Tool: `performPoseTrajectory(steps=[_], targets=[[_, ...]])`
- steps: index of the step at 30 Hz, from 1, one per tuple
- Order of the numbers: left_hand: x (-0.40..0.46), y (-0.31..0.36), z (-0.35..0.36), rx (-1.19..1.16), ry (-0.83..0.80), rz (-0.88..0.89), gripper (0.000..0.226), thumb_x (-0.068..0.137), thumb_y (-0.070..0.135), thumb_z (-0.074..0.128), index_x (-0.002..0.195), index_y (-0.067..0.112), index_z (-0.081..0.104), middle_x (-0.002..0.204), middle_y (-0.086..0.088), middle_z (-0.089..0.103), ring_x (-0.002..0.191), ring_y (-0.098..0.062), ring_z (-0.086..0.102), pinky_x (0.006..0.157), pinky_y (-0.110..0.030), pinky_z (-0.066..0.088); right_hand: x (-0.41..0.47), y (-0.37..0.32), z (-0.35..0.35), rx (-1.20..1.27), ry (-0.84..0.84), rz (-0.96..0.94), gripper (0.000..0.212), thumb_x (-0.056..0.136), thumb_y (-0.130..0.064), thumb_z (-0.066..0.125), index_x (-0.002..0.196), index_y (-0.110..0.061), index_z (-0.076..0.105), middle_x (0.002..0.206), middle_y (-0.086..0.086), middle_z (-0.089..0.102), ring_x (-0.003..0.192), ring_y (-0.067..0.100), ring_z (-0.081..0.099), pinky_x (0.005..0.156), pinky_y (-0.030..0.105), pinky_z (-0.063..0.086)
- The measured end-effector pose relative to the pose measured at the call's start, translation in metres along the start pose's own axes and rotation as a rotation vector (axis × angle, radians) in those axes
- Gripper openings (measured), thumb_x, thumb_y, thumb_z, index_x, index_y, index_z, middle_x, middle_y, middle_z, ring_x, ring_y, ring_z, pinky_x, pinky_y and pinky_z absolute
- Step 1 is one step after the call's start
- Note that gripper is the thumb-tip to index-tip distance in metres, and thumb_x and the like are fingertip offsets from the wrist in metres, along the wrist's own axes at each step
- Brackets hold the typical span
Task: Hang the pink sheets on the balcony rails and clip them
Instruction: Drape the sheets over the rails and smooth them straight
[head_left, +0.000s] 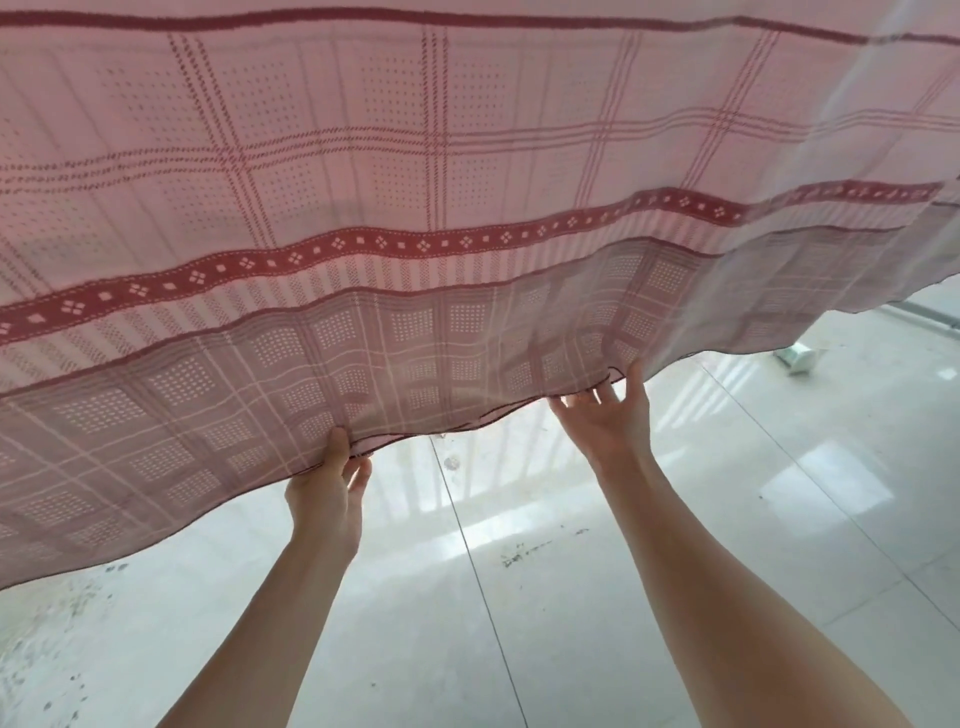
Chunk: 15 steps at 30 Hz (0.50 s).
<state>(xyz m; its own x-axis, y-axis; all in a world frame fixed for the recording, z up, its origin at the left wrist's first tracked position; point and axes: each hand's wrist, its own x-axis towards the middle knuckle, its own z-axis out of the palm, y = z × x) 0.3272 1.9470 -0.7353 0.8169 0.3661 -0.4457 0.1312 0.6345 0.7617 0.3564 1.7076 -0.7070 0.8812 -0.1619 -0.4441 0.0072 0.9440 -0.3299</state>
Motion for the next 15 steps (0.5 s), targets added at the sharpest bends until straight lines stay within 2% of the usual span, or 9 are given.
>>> performPoseTrajectory(steps=[2, 5, 9, 11, 13, 15], targets=[[0.0, -0.001, -0.001, -0.018, 0.001, 0.018, 0.012, 0.09, 0.008, 0.055, 0.086, 0.02, 0.056, 0.089, 0.006, 0.06, 0.083, -0.008, 0.057, 0.079, -0.026, 0.045, 0.002, -0.017, -0.012, -0.081, -0.049, -0.022, 0.029, 0.072, -0.028, 0.071, 0.093, -0.014, 0.056, 0.108, 0.0, 0.06, 0.106, 0.018, 0.058, 0.095, 0.04, 0.046], [-0.003, 0.0, -0.001, -0.02, 0.012, 0.052, 0.016, 0.09, 0.005, 0.054, 0.086, 0.021, 0.055, 0.09, 0.007, 0.059, 0.086, -0.006, 0.057, 0.085, -0.028, 0.044, 0.005, -0.039, -0.024, -0.153, -0.046, -0.031, 0.017, 0.084, -0.033, 0.059, 0.09, -0.018, 0.054, 0.093, -0.002, 0.055, 0.089, 0.015, 0.057, 0.089, 0.034, 0.049], [-0.01, -0.006, -0.001, -0.11, 0.064, 0.057, 0.018, 0.091, 0.004, 0.051, 0.084, 0.02, 0.054, 0.089, 0.006, 0.058, 0.086, -0.006, 0.056, 0.089, -0.029, 0.042, 0.01, -0.072, -0.035, -0.062, 0.011, 0.017, 0.007, 0.088, -0.019, 0.056, 0.082, -0.015, 0.057, 0.089, -0.004, 0.056, 0.095, 0.014, 0.055, 0.091, 0.034, 0.044], [-0.02, -0.015, 0.005, -0.214, 0.042, 0.02, 0.015, 0.093, 0.009, 0.049, 0.084, 0.02, 0.054, 0.091, 0.007, 0.057, 0.095, -0.008, 0.055, 0.092, -0.031, 0.041, 0.011, -0.083, -0.04, -0.074, 0.014, 0.03, 0.006, 0.087, -0.015, 0.055, 0.081, -0.016, 0.057, 0.093, -0.004, 0.056, 0.097, 0.013, 0.055, 0.095, 0.032, 0.042], [-0.032, -0.026, 0.014, -0.274, 0.003, -0.014, 0.006, 0.093, 0.018, 0.05, 0.093, 0.021, 0.055, 0.102, 0.005, 0.056, 0.11, -0.012, 0.051, 0.094, -0.034, 0.041, 0.01, -0.095, -0.046, -0.107, 0.014, 0.02, 0.005, 0.087, -0.013, 0.054, 0.084, -0.016, 0.057, 0.095, -0.002, 0.056, 0.097, 0.012, 0.055, 0.097, 0.031, 0.042], [-0.044, -0.042, 0.027, -0.273, -0.052, -0.034, 0.026, 0.09, 0.028, 0.054, 0.114, 0.02, 0.051, 0.116, 0.001, 0.051, 0.116, -0.016, 0.049, 0.099, -0.037, 0.04, 0.011, -0.105, -0.053, -0.172, -0.004, 0.031, 0.006, 0.09, -0.012, 0.053, 0.089, -0.015, 0.057, 0.097, 0.0, 0.055, 0.096, 0.013, 0.053, 0.095, 0.03, 0.04]])
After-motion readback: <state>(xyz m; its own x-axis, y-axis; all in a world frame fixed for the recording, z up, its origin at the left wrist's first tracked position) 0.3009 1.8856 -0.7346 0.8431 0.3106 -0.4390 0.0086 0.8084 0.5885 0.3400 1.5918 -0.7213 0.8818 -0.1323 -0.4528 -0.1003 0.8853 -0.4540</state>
